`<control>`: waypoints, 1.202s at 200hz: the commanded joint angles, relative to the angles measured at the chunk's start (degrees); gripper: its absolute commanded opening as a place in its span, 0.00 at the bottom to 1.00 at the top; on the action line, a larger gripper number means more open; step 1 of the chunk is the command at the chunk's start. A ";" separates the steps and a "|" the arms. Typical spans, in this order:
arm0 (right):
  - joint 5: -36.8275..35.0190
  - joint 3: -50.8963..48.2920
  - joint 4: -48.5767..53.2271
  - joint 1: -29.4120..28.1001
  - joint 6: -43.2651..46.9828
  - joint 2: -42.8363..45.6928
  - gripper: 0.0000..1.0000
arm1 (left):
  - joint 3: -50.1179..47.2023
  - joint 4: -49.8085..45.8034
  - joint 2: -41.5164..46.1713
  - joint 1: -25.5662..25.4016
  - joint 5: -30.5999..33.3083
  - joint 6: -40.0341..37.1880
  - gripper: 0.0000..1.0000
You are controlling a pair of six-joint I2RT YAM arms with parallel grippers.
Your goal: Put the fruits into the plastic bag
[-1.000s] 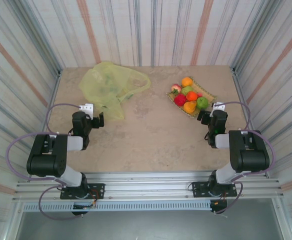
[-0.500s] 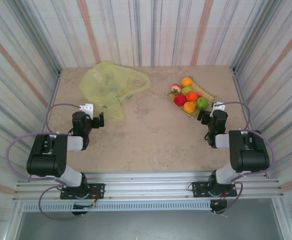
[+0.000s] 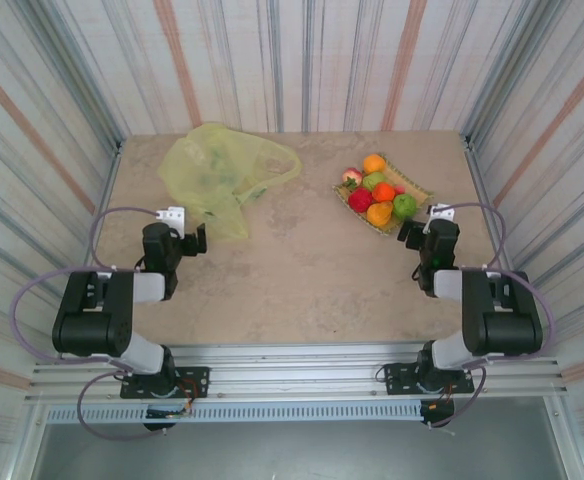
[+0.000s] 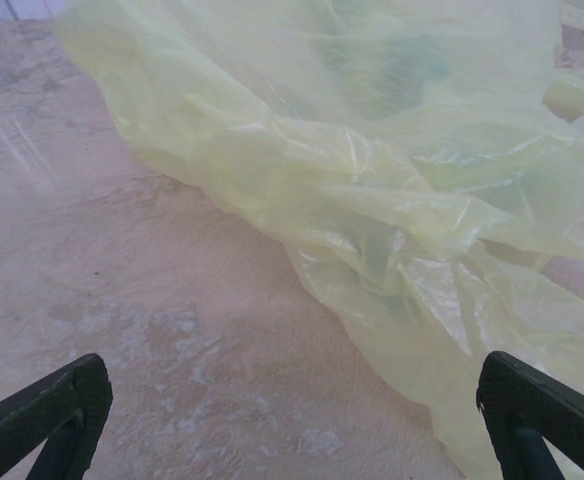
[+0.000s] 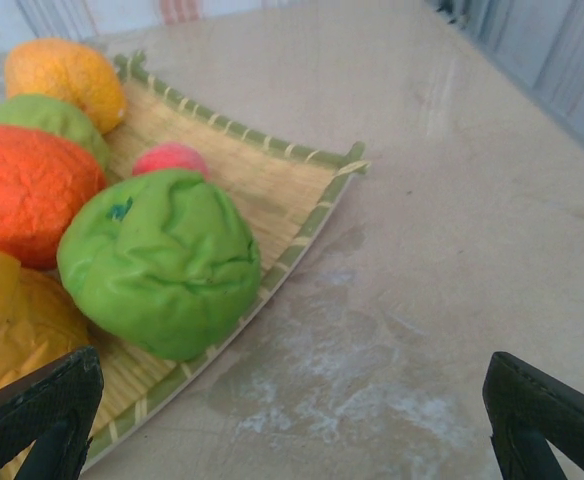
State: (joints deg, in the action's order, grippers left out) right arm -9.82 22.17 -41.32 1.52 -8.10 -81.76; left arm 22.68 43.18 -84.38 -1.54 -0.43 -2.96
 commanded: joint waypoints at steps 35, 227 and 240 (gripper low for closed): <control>-8.73 6.13 21.98 2.84 -16.60 17.37 0.99 | 2.64 -22.55 19.68 0.49 21.72 16.94 0.99; 1.65 30.40 39.42 -25.21 -11.76 8.89 0.99 | 66.46 -71.33 -27.41 -19.74 19.87 -0.83 0.97; 1.63 29.74 39.83 -25.25 -12.15 9.28 0.99 | 70.37 -72.41 -31.69 -19.08 20.35 -1.91 0.96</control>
State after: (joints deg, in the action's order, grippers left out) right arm -8.71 52.38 -3.27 -23.66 -19.94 -73.49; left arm 86.50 -23.00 -110.41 -21.80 16.73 0.54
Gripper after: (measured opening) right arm 0.989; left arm 0.968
